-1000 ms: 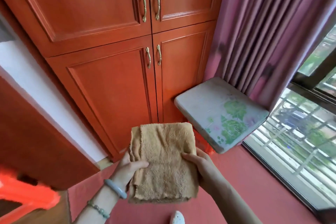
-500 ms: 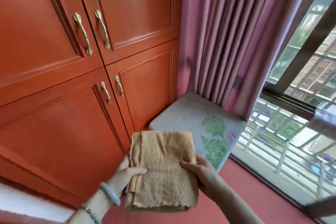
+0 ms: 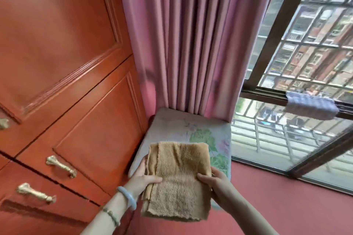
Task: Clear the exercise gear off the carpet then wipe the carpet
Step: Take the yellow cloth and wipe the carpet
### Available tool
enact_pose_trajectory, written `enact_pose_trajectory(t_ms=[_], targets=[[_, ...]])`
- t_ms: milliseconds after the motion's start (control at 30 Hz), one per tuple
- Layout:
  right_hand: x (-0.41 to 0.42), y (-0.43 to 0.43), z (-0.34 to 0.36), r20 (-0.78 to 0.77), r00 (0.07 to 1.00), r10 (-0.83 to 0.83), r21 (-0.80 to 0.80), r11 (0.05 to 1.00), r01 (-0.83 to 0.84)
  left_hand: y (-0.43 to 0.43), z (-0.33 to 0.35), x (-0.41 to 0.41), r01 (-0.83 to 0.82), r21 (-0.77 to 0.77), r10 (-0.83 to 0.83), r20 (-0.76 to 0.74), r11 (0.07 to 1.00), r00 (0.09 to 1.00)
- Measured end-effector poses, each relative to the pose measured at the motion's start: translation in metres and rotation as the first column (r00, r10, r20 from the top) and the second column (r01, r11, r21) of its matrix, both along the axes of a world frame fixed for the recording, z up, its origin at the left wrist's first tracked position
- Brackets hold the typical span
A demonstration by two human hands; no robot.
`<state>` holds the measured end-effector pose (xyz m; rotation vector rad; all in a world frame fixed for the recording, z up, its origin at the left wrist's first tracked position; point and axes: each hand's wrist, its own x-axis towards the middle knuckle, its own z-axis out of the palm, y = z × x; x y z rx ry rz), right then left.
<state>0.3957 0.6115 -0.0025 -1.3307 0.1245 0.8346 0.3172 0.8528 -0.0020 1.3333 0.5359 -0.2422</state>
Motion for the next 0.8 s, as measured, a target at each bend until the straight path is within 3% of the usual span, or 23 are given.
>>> enact_pose_trajectory(t_ms=[333,800], targets=[[0.077,0.018,-0.032,-0.077,0.974,-0.215,-0.065,0.975,0.21,0.018,-0.032,0.109,0.122,0.034,-0.119,-0.065,0.992,0.991],[0.183,0.047,-0.166,-0.167,0.973,-0.16,-0.388,0.918,0.084,0.025,-0.171,0.219,0.148,0.236,-0.071,-0.307,0.96,0.949]])
